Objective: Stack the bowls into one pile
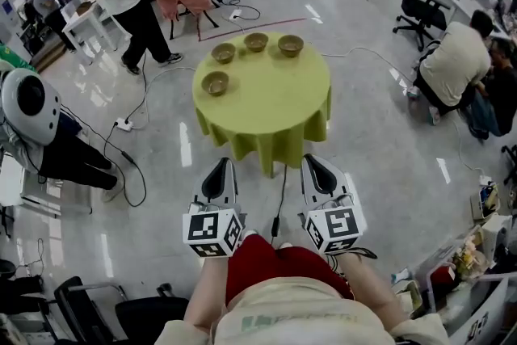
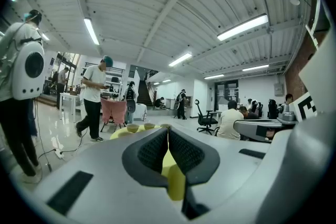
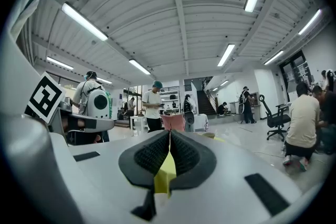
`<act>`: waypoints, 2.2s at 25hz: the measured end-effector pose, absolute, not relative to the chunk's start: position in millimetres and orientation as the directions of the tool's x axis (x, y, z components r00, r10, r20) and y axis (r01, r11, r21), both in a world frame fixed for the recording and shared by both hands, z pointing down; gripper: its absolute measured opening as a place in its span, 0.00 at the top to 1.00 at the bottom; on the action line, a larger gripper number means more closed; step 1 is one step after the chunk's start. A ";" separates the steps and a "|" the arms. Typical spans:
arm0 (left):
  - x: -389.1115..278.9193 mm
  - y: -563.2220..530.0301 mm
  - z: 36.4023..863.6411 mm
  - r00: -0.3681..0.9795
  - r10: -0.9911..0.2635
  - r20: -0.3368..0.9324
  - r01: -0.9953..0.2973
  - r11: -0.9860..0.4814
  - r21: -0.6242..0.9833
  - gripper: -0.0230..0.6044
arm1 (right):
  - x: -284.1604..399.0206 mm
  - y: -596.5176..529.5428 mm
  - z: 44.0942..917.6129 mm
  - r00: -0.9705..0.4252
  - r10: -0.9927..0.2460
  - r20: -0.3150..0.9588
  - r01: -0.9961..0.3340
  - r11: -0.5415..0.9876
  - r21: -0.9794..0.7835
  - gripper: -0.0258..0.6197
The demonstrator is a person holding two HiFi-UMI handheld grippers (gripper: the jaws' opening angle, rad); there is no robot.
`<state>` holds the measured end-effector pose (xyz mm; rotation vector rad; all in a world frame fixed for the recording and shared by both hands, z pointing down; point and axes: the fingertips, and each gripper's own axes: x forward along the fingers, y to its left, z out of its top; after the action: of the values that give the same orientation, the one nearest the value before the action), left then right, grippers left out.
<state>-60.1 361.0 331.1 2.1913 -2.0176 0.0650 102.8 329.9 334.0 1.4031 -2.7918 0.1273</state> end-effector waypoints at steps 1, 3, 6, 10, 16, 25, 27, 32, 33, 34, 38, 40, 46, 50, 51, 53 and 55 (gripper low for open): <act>-60.2 360.6 329.9 0.084 -0.987 0.137 -0.993 -0.072 0.093 0.92 | 105.2 329.3 333.7 -0.592 -0.804 0.049 -0.806 0.589 -0.065 0.90; -60.3 359.7 328.3 0.079 -0.988 0.131 -0.993 -0.066 0.097 0.92 | 110.3 327.4 333.5 -0.579 -0.814 0.051 -0.815 0.576 -0.063 0.90; -59.6 358.6 328.1 0.073 -0.989 0.131 -0.994 -0.061 0.091 0.92 | 117.3 325.1 333.4 -0.563 -0.825 0.053 -0.827 0.560 -0.058 0.90; -55.7 352.1 328.0 0.072 -0.989 0.130 -0.994 -0.060 0.087 0.92 | 121.8 317.4 333.8 -0.563 -0.825 0.054 -0.827 0.560 -0.060 0.90; -49.7 336.5 333.0 0.084 -0.988 0.131 -0.994 -0.073 0.085 0.92 | 115.8 304.0 331.8 -0.578 -0.815 0.044 -0.816 0.574 -0.066 0.90; -64.5 287.0 340.5 0.104 -0.985 0.136 -0.991 -0.091 0.098 0.92 | 106.1 261.0 331.8 -0.559 -0.828 0.050 -0.829 0.557 -0.059 0.90; -69.8 275.0 342.2 0.107 -0.985 0.139 -0.991 -0.094 0.096 0.92 | 102.3 250.0 333.8 -0.553 -0.831 0.054 -0.833 0.550 -0.063 0.90; -88.7 242.3 347.3 0.111 -0.982 0.152 -0.990 -0.097 0.100 0.92 | 83.3 220.3 339.8 -0.552 -0.831 0.076 -0.834 0.547 -0.073 0.90; -93.6 234.9 347.8 0.112 -0.982 0.155 -0.990 -0.097 0.101 0.92 | 78.0 213.5 340.8 -0.552 -0.830 0.081 -0.834 0.548 -0.071 0.90; -98.8 227.7 348.4 0.113 -0.981 0.158 -0.990 -0.098 0.103 0.92 | 72.4 206.7 341.8 -0.552 -0.829 0.086 -0.833 0.548 -0.069 0.90; -120.5 199.6 350.0 0.119 -0.979 0.166 -0.989 -0.102 0.110 0.92 | 46.9 178.5 344.6 -0.557 -0.824 0.108 -0.831 0.553 -0.067 0.90; -131.1 183.4 351.5 0.128 -0.977 0.173 -0.987 -0.108 0.119 0.92 | 32.6 162.6 344.9 -0.560 -0.820 0.118 -0.828 0.557 -0.065 0.90; -171.4 136.3 359.8 0.133 -0.971 0.200 -0.986 -0.110 0.125 0.92 | -10.5 116.7 347.0 -0.560 -0.815 0.147 -0.828 0.557 -0.065 0.90; -200.0 110.5 362.7 0.129 -0.968 0.214 -0.987 -0.105 0.118 0.92 | -37.4 90.0 349.4 -0.557 -0.814 0.163 -0.830 0.553 -0.070 0.90; -206.9 104.8 363.5 0.129 -0.967 0.218 -0.987 -0.104 0.120 0.92 | -44.1 83.9 349.5 -0.556 -0.814 0.166 -0.830 0.553 -0.071 0.90; -220.4 93.8 366.2 0.128 -0.965 0.229 -0.987 -0.101 0.124 0.92 | -57.1 72.3 349.4 -0.556 -0.813 0.172 -0.830 0.553 -0.070 0.90; -236.0 82.2 371.0 0.124 -0.962 0.244 -0.987 -0.095 0.127 0.92 | -71.6 60.6 349.8 -0.555 -0.813 0.177 -0.831 0.552 -0.069 0.90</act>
<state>-236.0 82.2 371.0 2.1457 -1.9177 0.1428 -71.6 60.6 349.8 1.4134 -2.6561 0.2183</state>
